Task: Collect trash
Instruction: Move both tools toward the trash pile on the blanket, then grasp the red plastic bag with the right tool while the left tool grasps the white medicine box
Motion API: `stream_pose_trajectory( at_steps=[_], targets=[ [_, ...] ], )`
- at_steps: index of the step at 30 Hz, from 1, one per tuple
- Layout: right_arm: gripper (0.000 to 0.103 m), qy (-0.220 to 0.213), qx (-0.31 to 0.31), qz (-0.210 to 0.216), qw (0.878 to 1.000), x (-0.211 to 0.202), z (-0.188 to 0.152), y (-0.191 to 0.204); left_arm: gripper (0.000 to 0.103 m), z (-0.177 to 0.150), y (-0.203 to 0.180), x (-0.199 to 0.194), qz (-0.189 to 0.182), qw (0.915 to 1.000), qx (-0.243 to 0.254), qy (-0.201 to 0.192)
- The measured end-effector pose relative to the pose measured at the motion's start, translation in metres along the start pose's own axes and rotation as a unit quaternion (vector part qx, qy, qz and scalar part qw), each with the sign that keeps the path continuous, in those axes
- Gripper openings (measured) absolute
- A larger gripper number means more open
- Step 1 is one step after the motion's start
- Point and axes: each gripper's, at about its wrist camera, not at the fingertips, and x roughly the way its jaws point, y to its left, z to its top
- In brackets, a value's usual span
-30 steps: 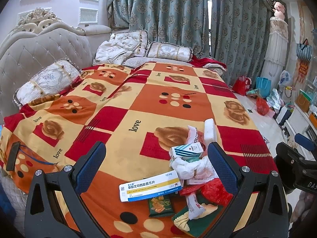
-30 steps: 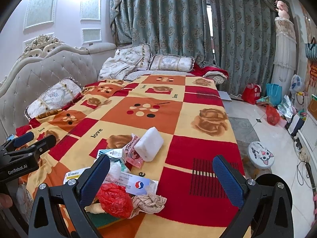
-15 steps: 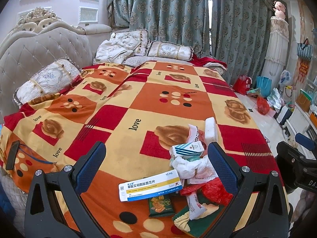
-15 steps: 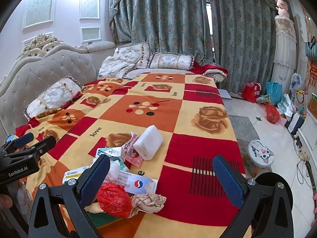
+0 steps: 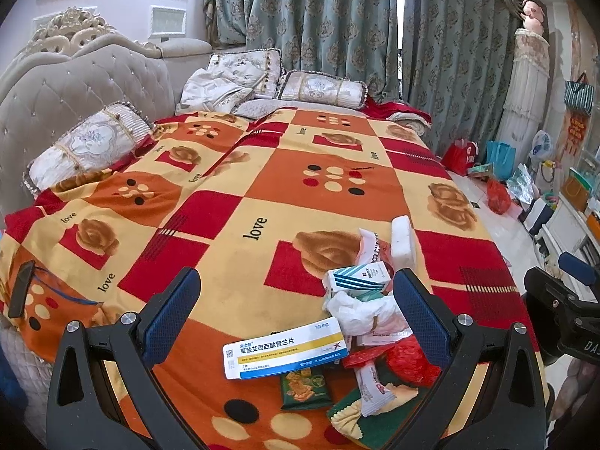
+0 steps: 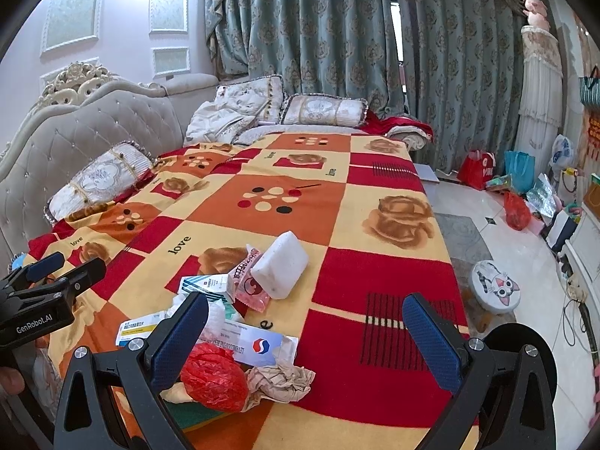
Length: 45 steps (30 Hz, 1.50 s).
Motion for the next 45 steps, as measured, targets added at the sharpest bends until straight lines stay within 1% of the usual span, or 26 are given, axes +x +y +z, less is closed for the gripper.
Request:
stream_pose_trajectory(
  at_steps=[13, 23, 33, 38, 42, 44, 45],
  targets=[
    [0.103, 0.010, 0.007, 0.011, 1.000, 0.005, -0.002, -0.001, 0.102, 0.003, 0.000, 0.006, 0.007, 0.9999, 0.002, 0.007],
    [0.103, 0.021, -0.005, 0.022, 1.000, 0.004, -0.005, 0.004, 0.102, 0.002, 0.001, 0.007, 0.009, 0.9999, 0.003, 0.008],
    [0.103, 0.034, -0.019, 0.036, 0.999, 0.005, -0.011, 0.003, 0.102, -0.004, 0.010, 0.008, 0.012, 0.9998, 0.006, 0.016],
    [0.103, 0.058, -0.030, 0.062, 0.996, 0.007, -0.022, 0.002, 0.102, -0.008, 0.022, 0.009, 0.014, 0.9993, 0.018, 0.030],
    [0.102, 0.076, -0.041, 0.102, 0.991, 0.012, -0.031, 0.011, 0.102, -0.015, 0.033, 0.012, 0.002, 0.9983, 0.026, 0.053],
    [0.096, 0.087, -0.053, 0.121, 0.987, 0.019, -0.036, 0.022, 0.102, -0.022, 0.038, 0.014, -0.002, 0.9970, 0.043, 0.065],
    [0.089, 0.095, -0.058, 0.129, 0.985, 0.025, -0.038, 0.026, 0.102, -0.024, 0.038, 0.016, -0.004, 0.9962, 0.052, 0.070]
  ],
)
